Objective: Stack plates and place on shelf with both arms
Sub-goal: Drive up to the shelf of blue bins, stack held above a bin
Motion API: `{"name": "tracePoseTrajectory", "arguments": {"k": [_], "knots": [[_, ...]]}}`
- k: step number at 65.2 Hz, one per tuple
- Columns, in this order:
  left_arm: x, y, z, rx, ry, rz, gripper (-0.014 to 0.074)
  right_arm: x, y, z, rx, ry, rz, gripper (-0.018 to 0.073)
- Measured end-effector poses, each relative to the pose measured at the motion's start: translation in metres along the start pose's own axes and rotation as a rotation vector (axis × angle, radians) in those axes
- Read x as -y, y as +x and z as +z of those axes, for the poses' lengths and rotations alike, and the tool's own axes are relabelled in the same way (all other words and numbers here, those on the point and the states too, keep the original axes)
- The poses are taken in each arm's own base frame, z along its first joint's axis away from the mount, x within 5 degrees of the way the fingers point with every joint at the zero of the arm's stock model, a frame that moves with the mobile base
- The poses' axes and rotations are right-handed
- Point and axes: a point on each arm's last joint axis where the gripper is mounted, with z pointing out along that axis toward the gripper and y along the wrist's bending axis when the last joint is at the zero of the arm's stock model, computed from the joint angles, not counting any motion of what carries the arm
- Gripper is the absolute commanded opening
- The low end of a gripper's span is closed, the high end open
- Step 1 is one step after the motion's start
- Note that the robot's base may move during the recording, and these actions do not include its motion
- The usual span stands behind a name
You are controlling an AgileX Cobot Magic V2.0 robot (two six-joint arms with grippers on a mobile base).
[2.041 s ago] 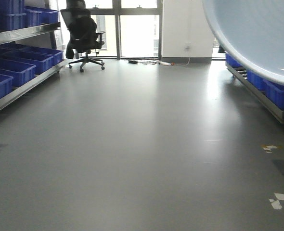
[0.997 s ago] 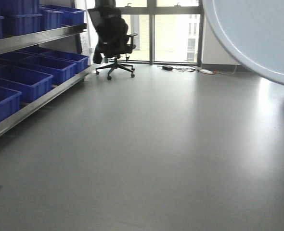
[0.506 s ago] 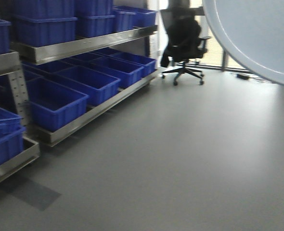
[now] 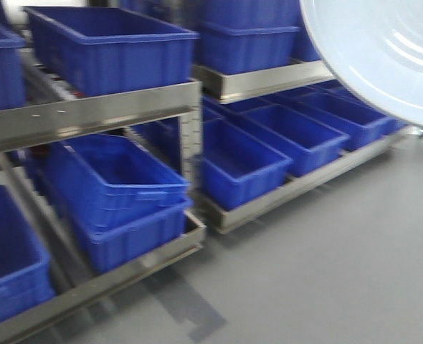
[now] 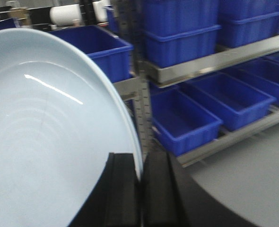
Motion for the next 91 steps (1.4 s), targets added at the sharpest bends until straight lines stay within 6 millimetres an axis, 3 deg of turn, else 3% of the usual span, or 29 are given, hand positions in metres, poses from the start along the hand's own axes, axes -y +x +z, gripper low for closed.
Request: {"name": "tracePoseTrajectory", "arguments": {"k": [91], "knots": [[0.0, 0.0, 0.0, 0.0, 0.0, 0.0, 0.0082, 0.0, 0.0, 0.0, 0.0, 0.0, 0.0, 0.0056]]}}
